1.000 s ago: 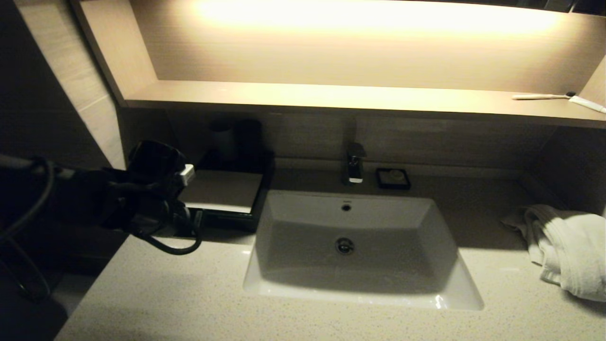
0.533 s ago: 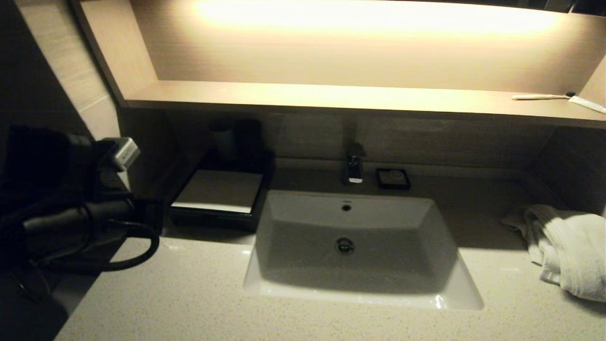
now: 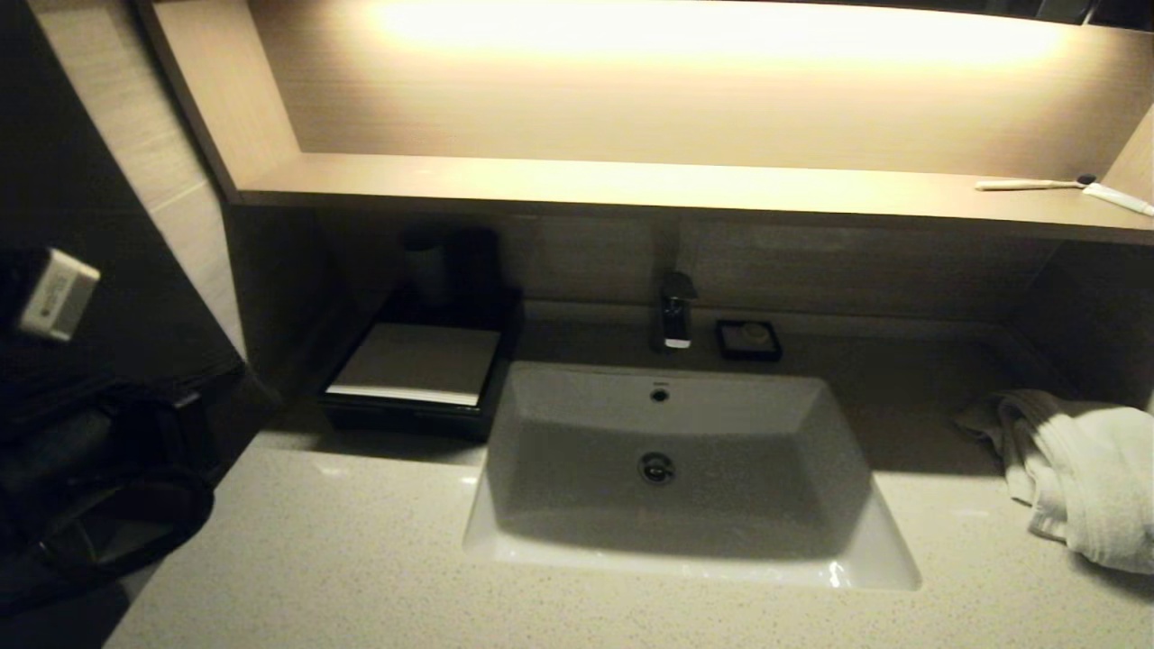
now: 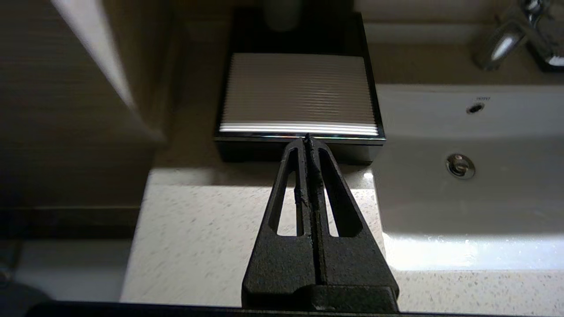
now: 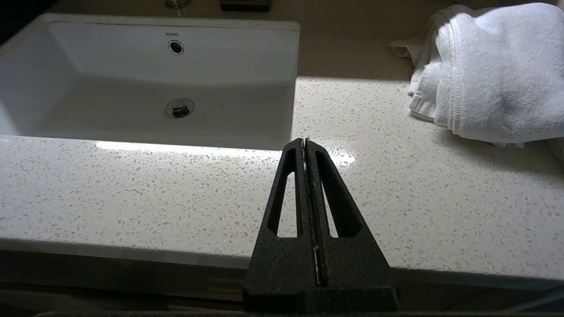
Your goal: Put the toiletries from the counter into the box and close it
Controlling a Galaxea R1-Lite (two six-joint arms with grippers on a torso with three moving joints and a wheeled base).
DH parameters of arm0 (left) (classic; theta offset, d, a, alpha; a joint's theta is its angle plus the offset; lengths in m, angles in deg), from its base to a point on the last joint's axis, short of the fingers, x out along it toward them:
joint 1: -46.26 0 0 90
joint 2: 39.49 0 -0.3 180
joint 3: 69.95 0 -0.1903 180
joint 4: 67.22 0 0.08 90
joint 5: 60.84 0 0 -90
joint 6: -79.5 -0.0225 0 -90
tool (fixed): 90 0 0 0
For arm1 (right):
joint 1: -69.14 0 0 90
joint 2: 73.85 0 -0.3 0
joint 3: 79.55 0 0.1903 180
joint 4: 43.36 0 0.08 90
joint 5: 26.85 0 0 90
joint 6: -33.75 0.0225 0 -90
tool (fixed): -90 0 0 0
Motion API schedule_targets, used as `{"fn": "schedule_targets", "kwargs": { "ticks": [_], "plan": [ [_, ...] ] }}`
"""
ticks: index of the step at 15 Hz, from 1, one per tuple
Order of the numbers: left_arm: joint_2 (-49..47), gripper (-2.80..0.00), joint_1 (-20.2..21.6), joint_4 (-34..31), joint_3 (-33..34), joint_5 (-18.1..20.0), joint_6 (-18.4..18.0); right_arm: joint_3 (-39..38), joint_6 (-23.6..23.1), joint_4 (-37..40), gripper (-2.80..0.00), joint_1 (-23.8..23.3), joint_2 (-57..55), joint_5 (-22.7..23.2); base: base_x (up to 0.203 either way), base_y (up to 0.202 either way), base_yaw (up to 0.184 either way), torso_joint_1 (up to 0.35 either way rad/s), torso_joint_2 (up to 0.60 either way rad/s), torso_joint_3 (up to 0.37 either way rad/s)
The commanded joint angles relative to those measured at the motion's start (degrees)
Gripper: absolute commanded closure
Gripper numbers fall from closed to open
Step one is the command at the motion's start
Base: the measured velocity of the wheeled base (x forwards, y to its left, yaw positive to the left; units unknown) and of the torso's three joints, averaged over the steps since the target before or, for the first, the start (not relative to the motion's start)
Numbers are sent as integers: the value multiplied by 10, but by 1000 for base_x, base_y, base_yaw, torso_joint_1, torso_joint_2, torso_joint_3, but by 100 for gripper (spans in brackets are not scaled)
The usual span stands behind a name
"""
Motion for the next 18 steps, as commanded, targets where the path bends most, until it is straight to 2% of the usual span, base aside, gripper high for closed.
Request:
{"fn": "schedule_targets", "kwargs": {
  "ticks": [1, 3, 6, 11, 13, 15, 18],
  "plan": [
    [66, 0, 27, -8, 21, -6, -1, 0, 0, 0, 0, 0, 0, 0, 0, 0, 0, 0, 0, 0],
    [109, 0, 57, -26, 33, -7, -3, 0, 0, 0, 0, 0, 0, 0, 0, 0, 0, 0, 0, 0],
    [194, 0, 68, -66, 51, -9, -5, 0, 0, 0, 0, 0, 0, 0, 0, 0, 0, 0, 0, 0],
    [368, 0, 81, -198, 58, -31, -6, 0, 0, 0, 0, 0, 0, 0, 0, 0, 0, 0, 0, 0],
    [425, 0, 100, -226, 69, -33, -16, 0, 0, 0, 0, 0, 0, 0, 0, 0, 0, 0, 0, 0],
    [467, 0, 125, -235, 90, -23, -37, 0, 0, 0, 0, 0, 0, 0, 0, 0, 0, 0, 0, 0],
    [504, 0, 139, -229, 129, 11, -66, 0, 0, 0, 0, 0, 0, 0, 0, 0, 0, 0, 0, 0]
  ]
}}
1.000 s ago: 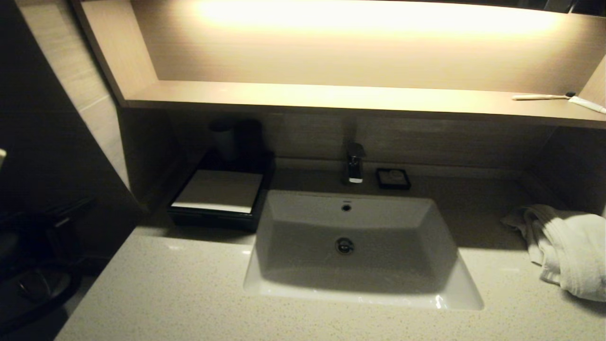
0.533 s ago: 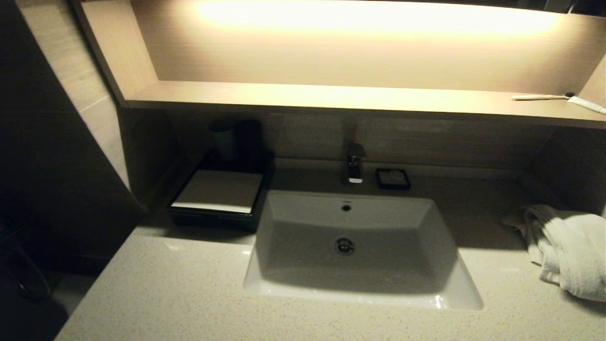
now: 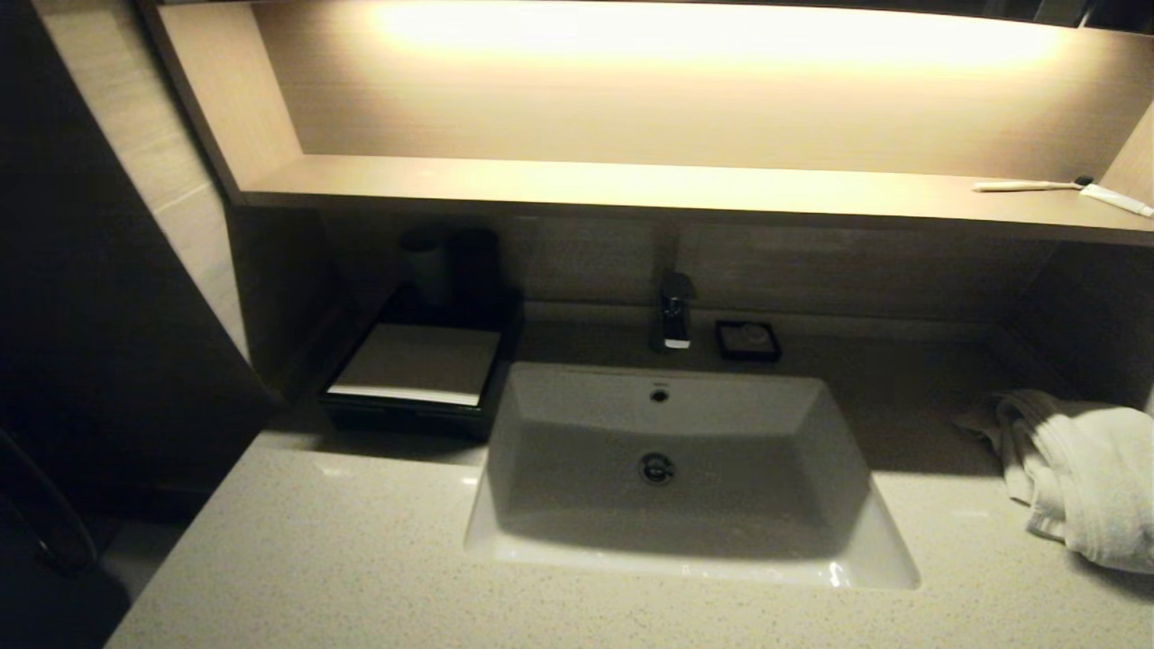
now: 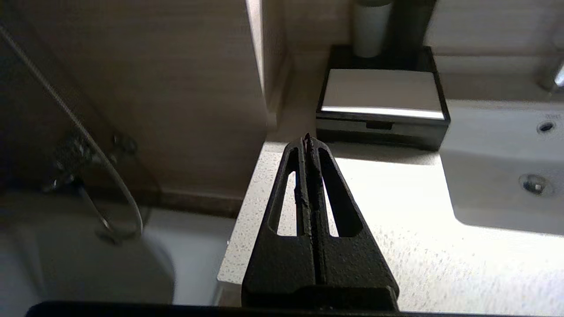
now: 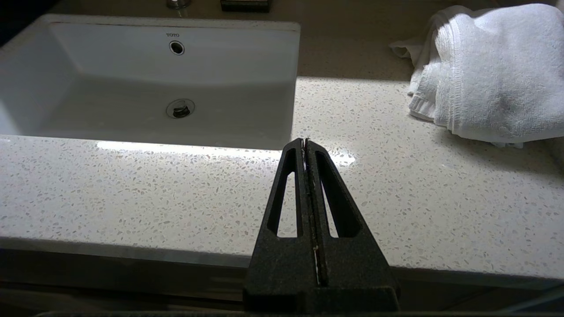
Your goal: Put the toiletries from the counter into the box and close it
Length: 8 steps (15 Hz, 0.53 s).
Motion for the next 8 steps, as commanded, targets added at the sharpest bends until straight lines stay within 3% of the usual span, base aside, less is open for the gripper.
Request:
{"fn": "schedule_targets", "kwargs": {
  "ticks": [1, 8],
  "plan": [
    [42, 0, 6, 3, 23, 5, -4, 0, 0, 0, 0, -1, 0, 0, 0, 0, 0, 0, 0, 0],
    [153, 0, -4, -7, 79, 20, -13, 0, 0, 0, 0, 0, 0, 0, 0, 0, 0, 0, 0, 0]
  ]
}}
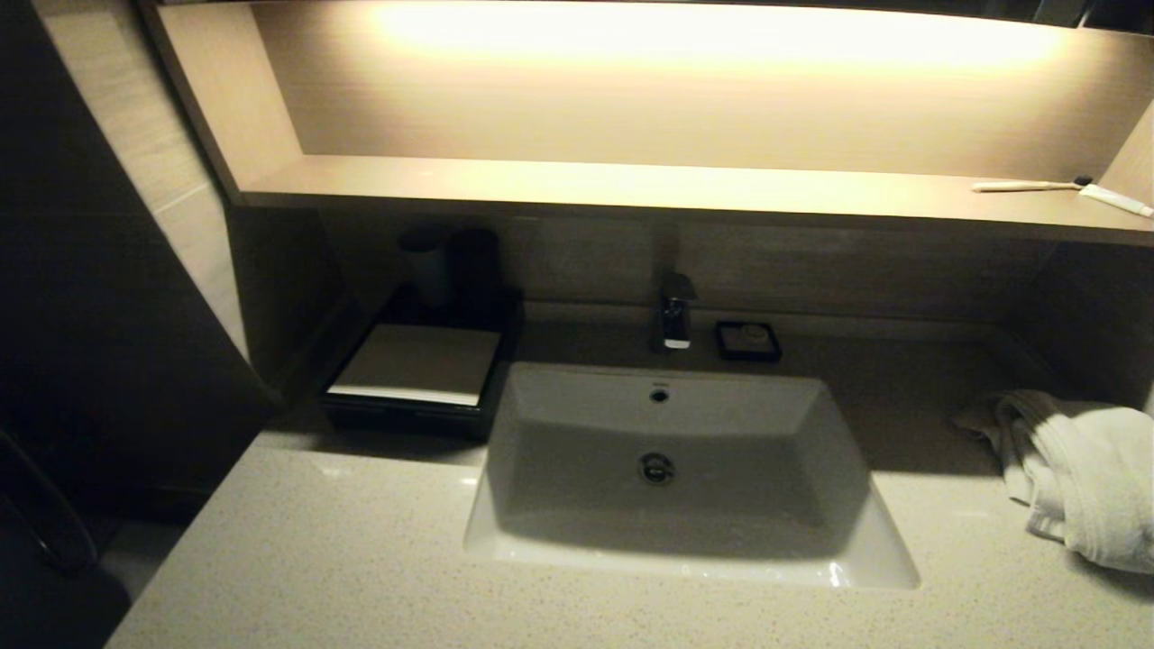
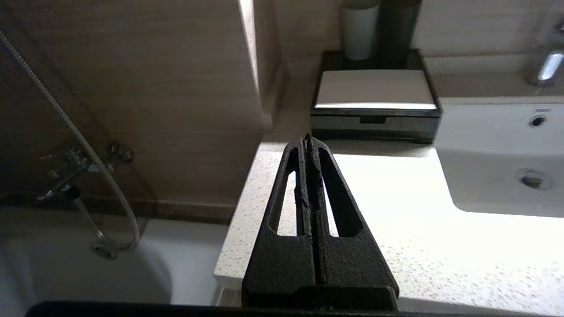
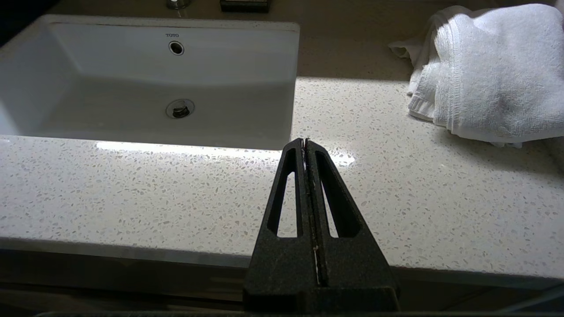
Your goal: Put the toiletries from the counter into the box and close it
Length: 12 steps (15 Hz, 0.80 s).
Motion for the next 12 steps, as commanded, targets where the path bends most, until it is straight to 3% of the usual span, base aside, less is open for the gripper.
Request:
{"fn": "schedule_targets", "kwargs": {
  "ticks": [1, 9, 12],
  "plan": [
    [41, 0, 0, 5, 28, 16, -1, 0, 0, 0, 0, 0, 0, 0, 0, 0, 0, 0, 0, 0],
    [42, 0, 0, 70, 121, 18, 2, 0, 0, 0, 0, 0, 0, 0, 0, 0, 0, 0, 0, 0],
    [42, 0, 0, 50, 121, 24, 0, 0, 0, 0, 0, 0, 0, 0, 0, 0, 0, 0, 0, 0]
  ]
}}
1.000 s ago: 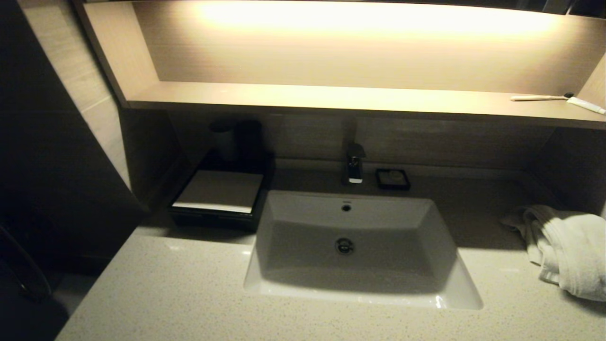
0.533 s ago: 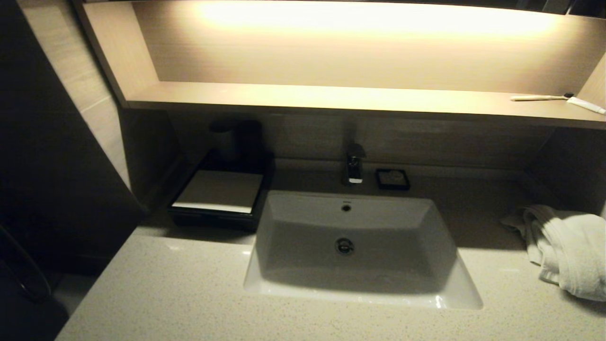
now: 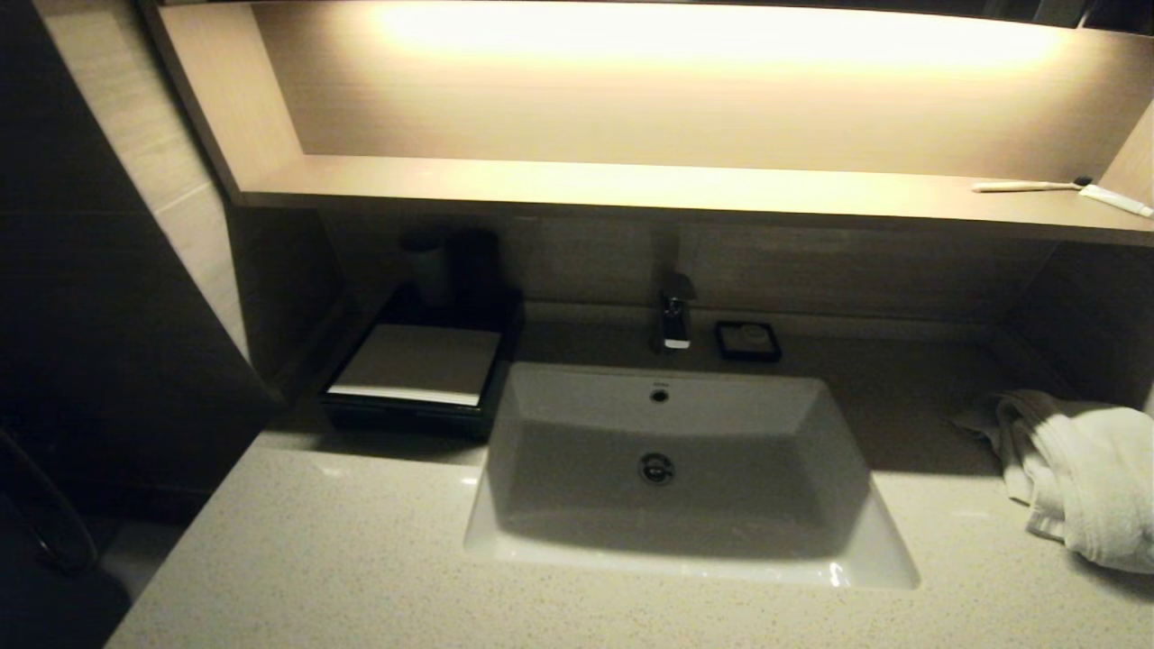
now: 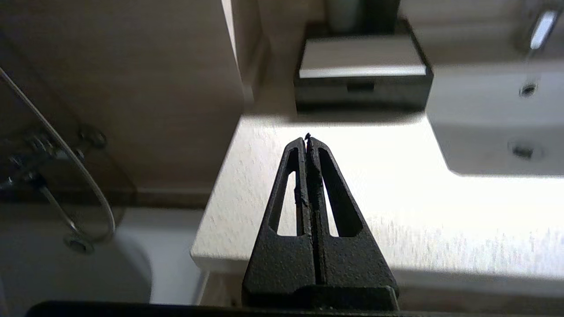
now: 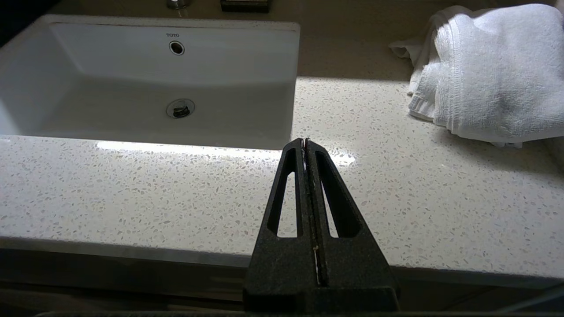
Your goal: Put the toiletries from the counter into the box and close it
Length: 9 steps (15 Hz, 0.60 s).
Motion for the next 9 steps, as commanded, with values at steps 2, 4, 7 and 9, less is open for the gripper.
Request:
{"fn": "schedule_targets", "kwargs": {
  "ticks": [2, 4, 7, 9],
  "plan": [
    [-1, 0, 1, -25, 2, 7, 3, 0, 0, 0, 0, 0, 0, 0, 0, 0, 0, 0, 0, 0],
    [-1, 0, 1, -36, 2, 16, 4, 0, 0, 0, 0, 0, 0, 0, 0, 0, 0, 0, 0, 0],
    [-1, 0, 1, -66, 0, 18, 36, 0, 0, 0, 0, 0, 0, 0, 0, 0, 0, 0, 0, 0],
    [-1, 0, 1, -65, 0, 16, 44, 0, 0, 0, 0, 0, 0, 0, 0, 0, 0, 0, 0, 0]
  ]
}}
